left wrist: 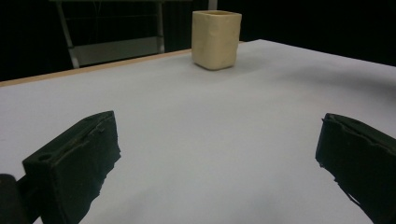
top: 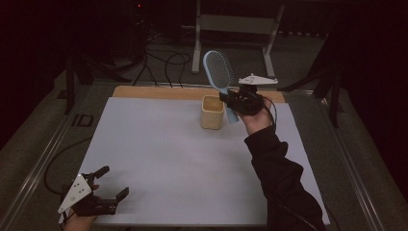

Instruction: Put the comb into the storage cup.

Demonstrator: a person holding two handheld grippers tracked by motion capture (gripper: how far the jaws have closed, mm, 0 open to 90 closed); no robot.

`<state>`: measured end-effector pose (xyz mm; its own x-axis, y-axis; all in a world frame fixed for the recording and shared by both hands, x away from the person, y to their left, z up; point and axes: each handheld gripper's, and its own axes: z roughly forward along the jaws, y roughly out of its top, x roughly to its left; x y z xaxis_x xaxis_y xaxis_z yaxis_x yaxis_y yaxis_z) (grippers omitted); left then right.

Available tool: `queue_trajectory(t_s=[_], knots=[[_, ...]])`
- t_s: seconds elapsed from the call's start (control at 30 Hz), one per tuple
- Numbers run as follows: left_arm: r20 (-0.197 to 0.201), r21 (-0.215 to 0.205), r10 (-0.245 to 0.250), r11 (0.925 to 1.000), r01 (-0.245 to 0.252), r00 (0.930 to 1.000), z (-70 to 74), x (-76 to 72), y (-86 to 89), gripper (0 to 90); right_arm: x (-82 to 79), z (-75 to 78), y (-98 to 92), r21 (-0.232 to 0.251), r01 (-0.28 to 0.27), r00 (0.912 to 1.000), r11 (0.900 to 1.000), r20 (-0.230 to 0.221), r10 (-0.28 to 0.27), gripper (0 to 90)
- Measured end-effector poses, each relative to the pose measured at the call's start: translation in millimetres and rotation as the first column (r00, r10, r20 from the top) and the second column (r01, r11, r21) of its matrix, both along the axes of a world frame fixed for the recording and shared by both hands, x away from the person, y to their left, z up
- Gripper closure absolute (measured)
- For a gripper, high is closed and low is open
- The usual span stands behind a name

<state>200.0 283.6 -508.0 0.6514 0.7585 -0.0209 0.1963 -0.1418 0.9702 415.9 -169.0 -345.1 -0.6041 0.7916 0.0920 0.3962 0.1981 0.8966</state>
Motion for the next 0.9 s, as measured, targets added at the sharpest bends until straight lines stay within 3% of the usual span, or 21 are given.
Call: queue_trajectory(t_s=[0.57, 0.9], knots=[[-0.001, -0.013, 0.002, 0.9999, -0.002, 1.0000, 0.5, -0.8, 1.4, 0.0, 23.9, 4.9, 14.2, 0.019, 0.024, 0.9986, 1.000, 0.048, -0.025, 69.9], [-0.001, -0.020, 0.002, 0.9998, -0.002, 1.0000, 0.6, -0.8, 2.4, 0.0, 39.2, -2.0, 17.8, 0.065, 0.040, 0.9972, 0.997, 0.061, -0.044, 70.0]])
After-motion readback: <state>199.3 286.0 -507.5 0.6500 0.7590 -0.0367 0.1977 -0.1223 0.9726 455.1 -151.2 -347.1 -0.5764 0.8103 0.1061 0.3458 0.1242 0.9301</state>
